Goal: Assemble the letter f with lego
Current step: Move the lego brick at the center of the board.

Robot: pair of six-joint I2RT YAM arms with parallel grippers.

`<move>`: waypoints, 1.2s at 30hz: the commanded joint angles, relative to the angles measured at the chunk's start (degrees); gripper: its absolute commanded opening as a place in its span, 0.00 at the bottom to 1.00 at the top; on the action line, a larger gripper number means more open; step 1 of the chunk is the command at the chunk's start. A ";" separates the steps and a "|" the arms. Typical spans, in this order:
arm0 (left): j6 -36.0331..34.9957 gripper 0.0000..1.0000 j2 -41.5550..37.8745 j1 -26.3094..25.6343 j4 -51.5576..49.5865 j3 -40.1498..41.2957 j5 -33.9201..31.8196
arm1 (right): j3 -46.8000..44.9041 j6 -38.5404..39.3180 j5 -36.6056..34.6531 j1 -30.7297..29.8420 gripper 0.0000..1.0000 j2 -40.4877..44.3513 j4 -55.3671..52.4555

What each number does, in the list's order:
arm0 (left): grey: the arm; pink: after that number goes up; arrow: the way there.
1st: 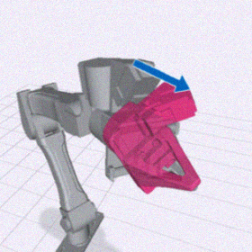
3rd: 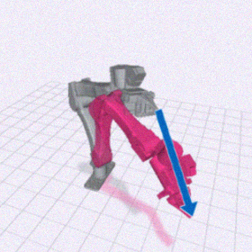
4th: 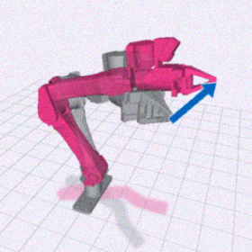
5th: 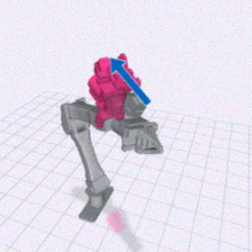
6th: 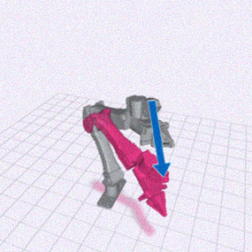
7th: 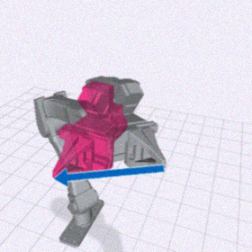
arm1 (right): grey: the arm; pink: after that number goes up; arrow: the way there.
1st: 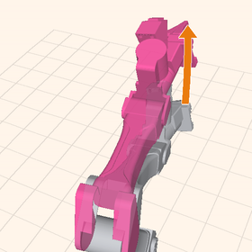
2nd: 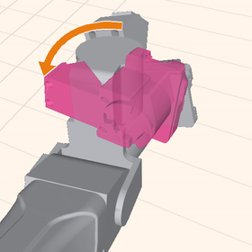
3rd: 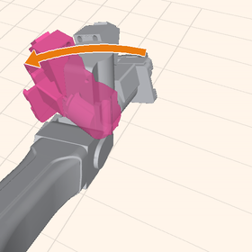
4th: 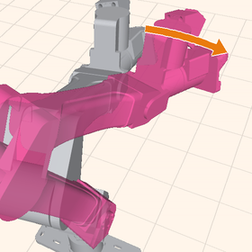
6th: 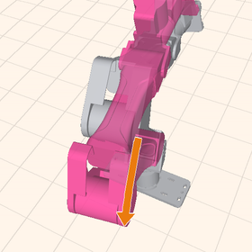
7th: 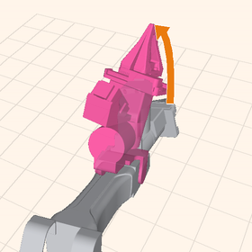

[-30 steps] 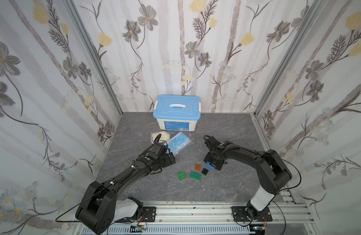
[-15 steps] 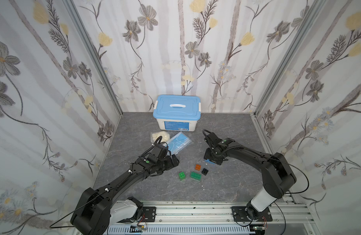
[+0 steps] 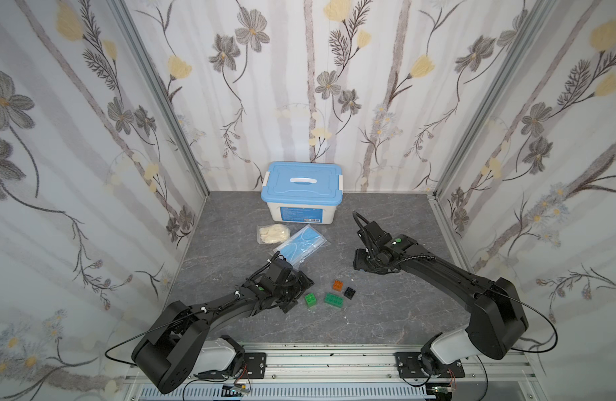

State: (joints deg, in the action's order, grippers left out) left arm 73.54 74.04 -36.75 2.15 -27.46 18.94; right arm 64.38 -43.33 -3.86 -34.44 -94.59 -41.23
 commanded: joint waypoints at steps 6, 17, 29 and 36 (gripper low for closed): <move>9.13 1.00 2.69 -1.46 5.78 -1.06 -2.81 | -2.39 2.77 0.99 1.03 0.61 1.56 2.99; 10.74 1.00 8.77 -3.37 8.92 -3.60 -2.25 | -2.85 4.03 1.92 1.62 0.62 2.21 3.09; 6.01 1.00 4.40 -1.86 -0.04 -5.23 -5.76 | -2.27 4.22 1.71 0.05 0.62 2.57 2.22; -7.08 1.00 -1.45 0.28 -15.65 -7.61 -2.59 | -2.37 4.31 2.77 -0.82 0.63 2.58 2.79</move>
State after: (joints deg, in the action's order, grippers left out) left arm 72.84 72.97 -36.91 -5.48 -34.98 14.50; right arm 62.08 -39.13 -1.32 -34.94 -92.18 -40.80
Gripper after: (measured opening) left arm 0.997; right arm 0.632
